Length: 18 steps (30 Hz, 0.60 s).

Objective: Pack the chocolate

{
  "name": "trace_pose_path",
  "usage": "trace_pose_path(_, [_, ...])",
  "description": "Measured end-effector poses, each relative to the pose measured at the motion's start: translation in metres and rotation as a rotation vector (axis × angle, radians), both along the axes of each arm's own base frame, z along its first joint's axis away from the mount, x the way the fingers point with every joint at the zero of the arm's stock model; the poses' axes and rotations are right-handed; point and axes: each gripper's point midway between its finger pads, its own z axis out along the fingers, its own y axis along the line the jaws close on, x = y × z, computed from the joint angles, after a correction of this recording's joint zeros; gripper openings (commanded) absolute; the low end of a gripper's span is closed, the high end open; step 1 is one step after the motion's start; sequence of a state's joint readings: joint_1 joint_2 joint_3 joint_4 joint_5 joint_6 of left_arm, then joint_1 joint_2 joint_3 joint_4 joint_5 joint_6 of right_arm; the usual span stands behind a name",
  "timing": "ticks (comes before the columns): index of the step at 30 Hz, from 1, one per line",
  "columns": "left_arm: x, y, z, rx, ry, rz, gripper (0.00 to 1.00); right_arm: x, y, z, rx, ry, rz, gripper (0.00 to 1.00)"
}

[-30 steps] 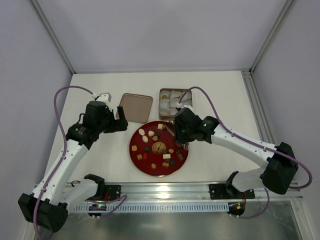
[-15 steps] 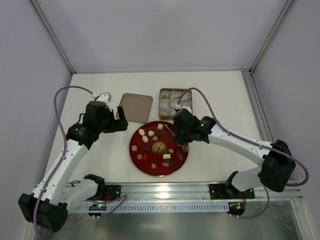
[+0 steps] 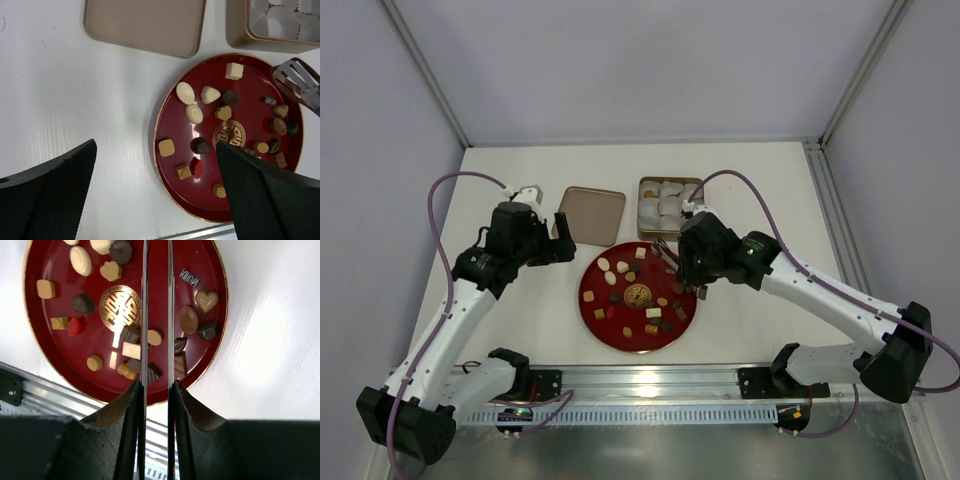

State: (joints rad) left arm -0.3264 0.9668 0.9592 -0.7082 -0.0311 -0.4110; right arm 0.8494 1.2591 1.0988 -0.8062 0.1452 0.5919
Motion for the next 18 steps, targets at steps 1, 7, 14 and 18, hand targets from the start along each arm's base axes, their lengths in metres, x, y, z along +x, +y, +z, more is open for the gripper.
trace_pose_path(1, [0.000,0.000,0.000,0.000,0.000,0.000,1.00,0.000,-0.001,0.006,0.009,-0.010,0.002,0.22])
trace_pose_path(7, [0.000,0.000,0.000,-0.001,0.000,-0.001,1.00,0.013,-0.003,0.037,0.029,-0.070,0.004,0.22])
trace_pose_path(14, [0.000,0.000,0.000,-0.001,0.000,-0.001,1.00,0.075,-0.019,0.048,0.017,-0.107,-0.089,0.22])
trace_pose_path(18, [0.000,0.000,0.000,-0.001,0.000,-0.001,1.00,0.120,-0.025,0.041,-0.005,-0.109,-0.141,0.22])
